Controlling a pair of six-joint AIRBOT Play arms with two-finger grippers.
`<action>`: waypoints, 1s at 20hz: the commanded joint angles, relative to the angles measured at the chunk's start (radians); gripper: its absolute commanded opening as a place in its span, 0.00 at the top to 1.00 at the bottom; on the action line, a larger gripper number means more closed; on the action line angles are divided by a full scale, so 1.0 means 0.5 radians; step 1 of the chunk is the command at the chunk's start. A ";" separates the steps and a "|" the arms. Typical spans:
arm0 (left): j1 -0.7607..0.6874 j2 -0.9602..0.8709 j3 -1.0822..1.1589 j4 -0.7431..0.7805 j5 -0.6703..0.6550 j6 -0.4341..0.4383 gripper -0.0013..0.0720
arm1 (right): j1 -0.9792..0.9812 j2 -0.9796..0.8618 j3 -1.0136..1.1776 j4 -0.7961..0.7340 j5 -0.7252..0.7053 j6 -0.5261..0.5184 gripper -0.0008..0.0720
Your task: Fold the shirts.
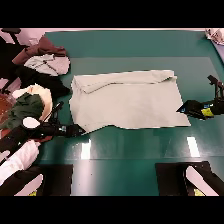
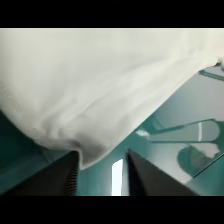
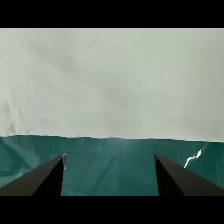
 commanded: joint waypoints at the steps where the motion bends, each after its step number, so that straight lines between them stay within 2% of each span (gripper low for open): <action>1: 0.000 0.000 -0.003 -0.259 0.055 0.108 0.60 | 0.002 0.002 -0.001 0.000 0.011 -0.001 0.13; 2: 0.000 0.000 -0.003 -0.308 0.057 0.148 0.75 | 0.002 0.002 -0.001 0.000 0.010 -0.001 0.13; 3: 0.000 0.000 -0.003 -0.347 0.056 0.198 0.83 | 0.002 0.002 -0.001 0.000 0.010 -0.001 0.13; 4: 0.000 0.000 -0.003 -0.365 0.055 0.213 0.83 | 0.002 0.002 -0.001 0.000 0.011 -0.001 0.13; 5: 0.000 0.000 -0.003 -0.378 0.056 0.218 0.92 | 0.002 0.002 -0.001 0.000 0.010 -0.001 0.14; 6: 0.000 0.000 -0.003 -0.404 0.057 0.249 0.95 | 0.002 0.002 -0.001 0.000 0.010 -0.001 0.14; 10: 0.000 0.000 0.034 -0.570 0.081 0.262 0.95 | 0.002 0.002 -0.001 -0.005 -0.005 -0.002 0.14; 13: 0.000 0.000 0.206 -0.577 0.053 0.201 0.95 | 0.005 0.002 -0.002 -0.241 -0.080 -0.002 0.14; 15: 0.000 0.000 0.346 -0.526 0.080 0.073 0.95 | 0.005 0.001 -0.003 -0.321 -0.134 -0.003 0.14; 18: 0.000 0.000 0.500 -0.317 0.107 -0.227 0.95 | 0.005 -0.021 -0.002 -0.459 -0.275 -0.001 0.14; 20: 0.000 0.000 0.584 -0.187 0.169 -0.388 0.95 | -0.024 -0.132 -0.002 -0.521 -0.263 0.012 0.13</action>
